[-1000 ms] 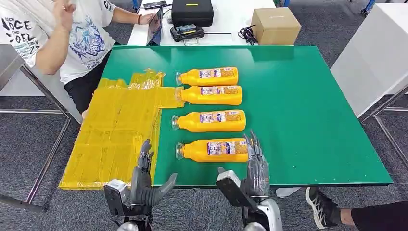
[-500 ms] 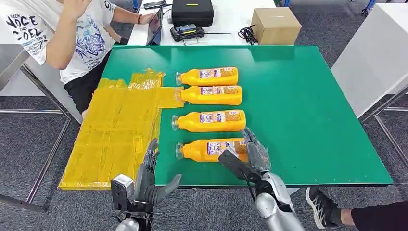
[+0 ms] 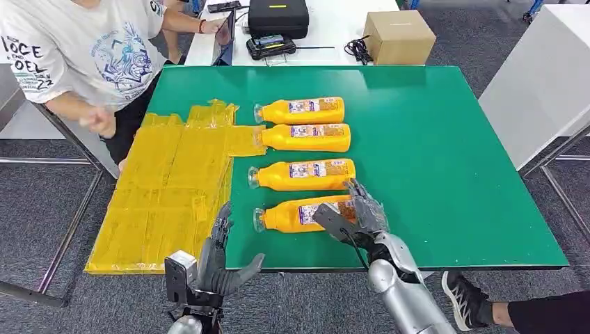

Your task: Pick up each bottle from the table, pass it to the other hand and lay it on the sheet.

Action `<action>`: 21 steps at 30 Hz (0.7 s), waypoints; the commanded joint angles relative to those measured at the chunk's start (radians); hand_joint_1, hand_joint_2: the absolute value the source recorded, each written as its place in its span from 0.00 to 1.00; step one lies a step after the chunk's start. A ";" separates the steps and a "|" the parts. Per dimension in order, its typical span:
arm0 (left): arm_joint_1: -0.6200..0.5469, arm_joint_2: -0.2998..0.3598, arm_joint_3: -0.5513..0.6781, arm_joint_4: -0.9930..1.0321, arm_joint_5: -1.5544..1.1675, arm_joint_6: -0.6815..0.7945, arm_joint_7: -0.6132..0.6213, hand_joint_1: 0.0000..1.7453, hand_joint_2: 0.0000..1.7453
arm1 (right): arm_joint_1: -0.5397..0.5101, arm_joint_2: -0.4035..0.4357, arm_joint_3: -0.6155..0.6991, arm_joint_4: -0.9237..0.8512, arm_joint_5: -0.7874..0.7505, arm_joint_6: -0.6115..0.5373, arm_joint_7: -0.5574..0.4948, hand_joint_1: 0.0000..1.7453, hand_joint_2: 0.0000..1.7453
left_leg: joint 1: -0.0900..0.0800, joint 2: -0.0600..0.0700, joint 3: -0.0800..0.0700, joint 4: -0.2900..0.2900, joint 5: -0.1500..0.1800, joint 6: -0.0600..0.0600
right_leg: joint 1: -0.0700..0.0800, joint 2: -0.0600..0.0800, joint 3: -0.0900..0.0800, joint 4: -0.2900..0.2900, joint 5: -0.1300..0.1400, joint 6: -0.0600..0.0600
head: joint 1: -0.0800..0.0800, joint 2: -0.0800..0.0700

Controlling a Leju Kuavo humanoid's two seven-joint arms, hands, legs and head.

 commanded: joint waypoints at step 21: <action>-0.109 0.025 0.003 0.191 0.004 -0.028 0.002 0.00 1.00 | -0.399 -0.059 0.406 0.443 -0.195 0.329 -0.126 0.00 1.00 | 0.001 0.002 0.004 0.000 0.000 -0.001 | 0.001 0.001 0.004 -0.001 0.000 -0.002 | 0.000 0.000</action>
